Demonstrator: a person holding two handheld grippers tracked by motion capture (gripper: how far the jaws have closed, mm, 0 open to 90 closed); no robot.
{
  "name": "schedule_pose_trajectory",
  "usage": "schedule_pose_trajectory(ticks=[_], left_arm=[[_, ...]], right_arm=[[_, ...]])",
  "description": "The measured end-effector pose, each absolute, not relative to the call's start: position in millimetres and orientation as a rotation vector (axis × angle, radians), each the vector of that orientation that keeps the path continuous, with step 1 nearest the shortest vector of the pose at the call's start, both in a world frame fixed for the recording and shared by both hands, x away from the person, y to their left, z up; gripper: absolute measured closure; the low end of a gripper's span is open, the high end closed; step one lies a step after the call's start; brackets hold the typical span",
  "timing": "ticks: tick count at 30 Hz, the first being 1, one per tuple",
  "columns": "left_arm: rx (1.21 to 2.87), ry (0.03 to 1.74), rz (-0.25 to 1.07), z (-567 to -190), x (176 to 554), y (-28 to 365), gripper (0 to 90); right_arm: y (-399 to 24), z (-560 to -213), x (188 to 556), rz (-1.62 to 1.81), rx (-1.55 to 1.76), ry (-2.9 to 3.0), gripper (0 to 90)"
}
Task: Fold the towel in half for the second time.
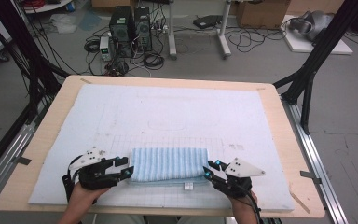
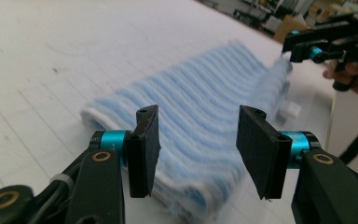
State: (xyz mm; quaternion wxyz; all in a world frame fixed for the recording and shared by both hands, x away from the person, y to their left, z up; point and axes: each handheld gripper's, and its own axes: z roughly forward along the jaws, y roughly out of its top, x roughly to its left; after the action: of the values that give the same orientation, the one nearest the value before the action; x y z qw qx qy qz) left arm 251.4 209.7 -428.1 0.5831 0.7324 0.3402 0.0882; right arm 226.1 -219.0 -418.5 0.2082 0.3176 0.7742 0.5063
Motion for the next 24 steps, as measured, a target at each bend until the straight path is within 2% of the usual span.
schedule_pose_trajectory(ticks=[2,4,10,21,23,24], left_arm=[[1.700,0.812,0.214,-425.8,257.3,208.0,50.3],[1.705,0.827,0.223,-427.7,260.2,204.1,55.1],[1.838,0.881,0.215,-442.5,258.1,189.4,70.7],[1.945,0.903,0.219,-450.8,251.5,184.4,72.7],[1.926,0.895,0.217,-449.6,253.2,186.8,70.2],[1.908,0.902,0.224,-448.4,254.7,188.2,65.9]], right_arm=[[-217.0,-410.6,230.2,1.422,0.883,2.122,66.0],[-211.5,-410.0,236.0,1.384,0.900,2.136,65.9],[-198.0,-438.3,241.6,1.222,0.913,2.254,66.1],[-200.0,-447.6,235.8,1.128,0.882,2.325,63.4],[-202.3,-446.5,235.6,1.145,0.895,2.315,61.4],[-203.9,-445.0,236.0,1.172,0.899,2.305,59.6]])
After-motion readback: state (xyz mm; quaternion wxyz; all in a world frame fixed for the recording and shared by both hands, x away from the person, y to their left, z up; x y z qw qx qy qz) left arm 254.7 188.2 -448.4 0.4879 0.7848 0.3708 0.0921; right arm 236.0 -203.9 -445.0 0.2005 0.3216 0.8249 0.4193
